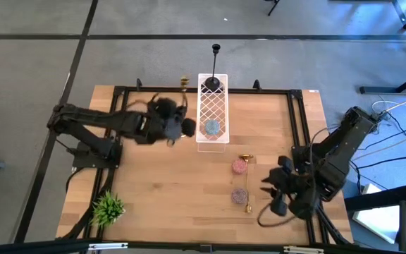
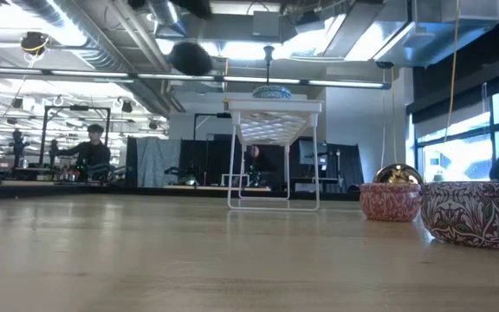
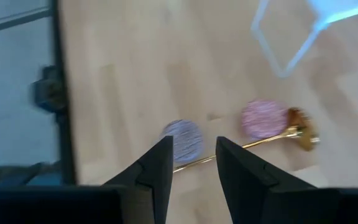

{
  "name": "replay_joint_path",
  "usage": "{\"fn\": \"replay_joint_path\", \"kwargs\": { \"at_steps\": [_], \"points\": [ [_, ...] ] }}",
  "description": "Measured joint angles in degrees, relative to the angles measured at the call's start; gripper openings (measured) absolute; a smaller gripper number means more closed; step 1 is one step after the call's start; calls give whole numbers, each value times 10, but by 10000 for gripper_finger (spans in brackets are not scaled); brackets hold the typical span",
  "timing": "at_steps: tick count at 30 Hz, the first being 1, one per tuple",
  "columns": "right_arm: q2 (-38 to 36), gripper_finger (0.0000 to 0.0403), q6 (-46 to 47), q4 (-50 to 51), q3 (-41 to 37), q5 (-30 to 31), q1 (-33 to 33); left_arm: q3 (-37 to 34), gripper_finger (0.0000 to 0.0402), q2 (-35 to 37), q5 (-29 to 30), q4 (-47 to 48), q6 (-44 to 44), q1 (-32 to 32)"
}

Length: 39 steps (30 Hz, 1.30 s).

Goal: Pick & Place candle stick holders
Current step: Put the left gold candle holder on the shelf

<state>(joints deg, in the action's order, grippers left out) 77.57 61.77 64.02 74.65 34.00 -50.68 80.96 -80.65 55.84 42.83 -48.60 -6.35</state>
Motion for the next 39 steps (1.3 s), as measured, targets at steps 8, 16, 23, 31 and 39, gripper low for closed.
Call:
{"fn": "replay_joint_path", "kwargs": {
  "at_steps": [8,16,23,31,39],
  "points": [
    [-43,124,-42,49,0,21,144,-123,12,42,-397,-443,318,229],
    [-55,124,-101,-12,0,18,284,-150,14,41,-649,-555,333,412],
    [-52,124,-140,-70,0,11,353,-159,13,18,-822,-683,303,464],
    [-52,124,-162,-81,0,3,397,-159,13,16,-888,-643,481,432],
    [-52,124,-192,-111,0,-13,426,-160,13,-40,-595,-647,439,359]
  ]
}}
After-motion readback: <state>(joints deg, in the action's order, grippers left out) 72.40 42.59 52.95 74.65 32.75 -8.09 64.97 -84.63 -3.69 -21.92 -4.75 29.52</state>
